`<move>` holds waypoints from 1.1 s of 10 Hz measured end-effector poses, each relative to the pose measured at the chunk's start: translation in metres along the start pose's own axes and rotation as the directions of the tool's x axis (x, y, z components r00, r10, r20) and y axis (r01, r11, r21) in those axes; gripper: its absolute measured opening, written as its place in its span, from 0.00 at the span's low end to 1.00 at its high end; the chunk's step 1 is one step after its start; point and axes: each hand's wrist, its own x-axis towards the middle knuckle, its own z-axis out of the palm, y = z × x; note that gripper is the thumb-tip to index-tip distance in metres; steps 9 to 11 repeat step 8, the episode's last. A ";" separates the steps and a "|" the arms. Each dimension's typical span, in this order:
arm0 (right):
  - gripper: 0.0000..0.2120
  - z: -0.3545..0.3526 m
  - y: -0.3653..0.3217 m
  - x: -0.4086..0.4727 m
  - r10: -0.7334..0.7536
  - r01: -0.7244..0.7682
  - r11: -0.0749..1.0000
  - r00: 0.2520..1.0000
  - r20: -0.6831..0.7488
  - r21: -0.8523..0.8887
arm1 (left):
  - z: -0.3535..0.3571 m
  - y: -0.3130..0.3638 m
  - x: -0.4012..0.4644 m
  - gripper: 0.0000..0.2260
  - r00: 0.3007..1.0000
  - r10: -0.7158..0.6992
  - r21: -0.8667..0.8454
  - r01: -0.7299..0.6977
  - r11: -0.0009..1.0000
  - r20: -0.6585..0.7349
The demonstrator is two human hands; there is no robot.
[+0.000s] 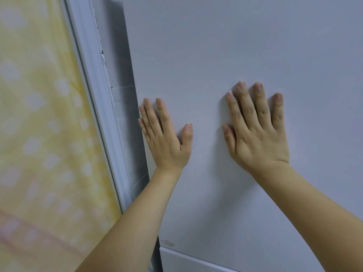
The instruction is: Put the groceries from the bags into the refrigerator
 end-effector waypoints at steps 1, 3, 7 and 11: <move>0.29 0.000 -0.001 0.000 0.005 -0.005 1.000 1.000 0.002 0.003 | 0.001 -0.001 0.000 0.36 1.000 0.009 0.008 -0.009 1.000 -0.006; 0.28 0.000 -0.002 0.000 0.016 -0.016 1.000 1.000 0.016 0.013 | 0.002 -0.001 -0.001 0.36 1.000 0.005 0.006 -0.005 1.000 -0.015; 0.28 -0.015 -0.003 0.003 0.024 -0.028 0.999 0.994 0.107 0.032 | -0.029 -0.004 0.001 0.37 0.966 -0.022 0.103 -0.005 0.995 0.258; 0.30 -0.038 -0.011 0.006 0.095 -0.110 0.988 0.986 0.140 0.109 | -0.052 0.001 0.008 0.35 0.935 -0.040 0.095 0.007 0.995 0.354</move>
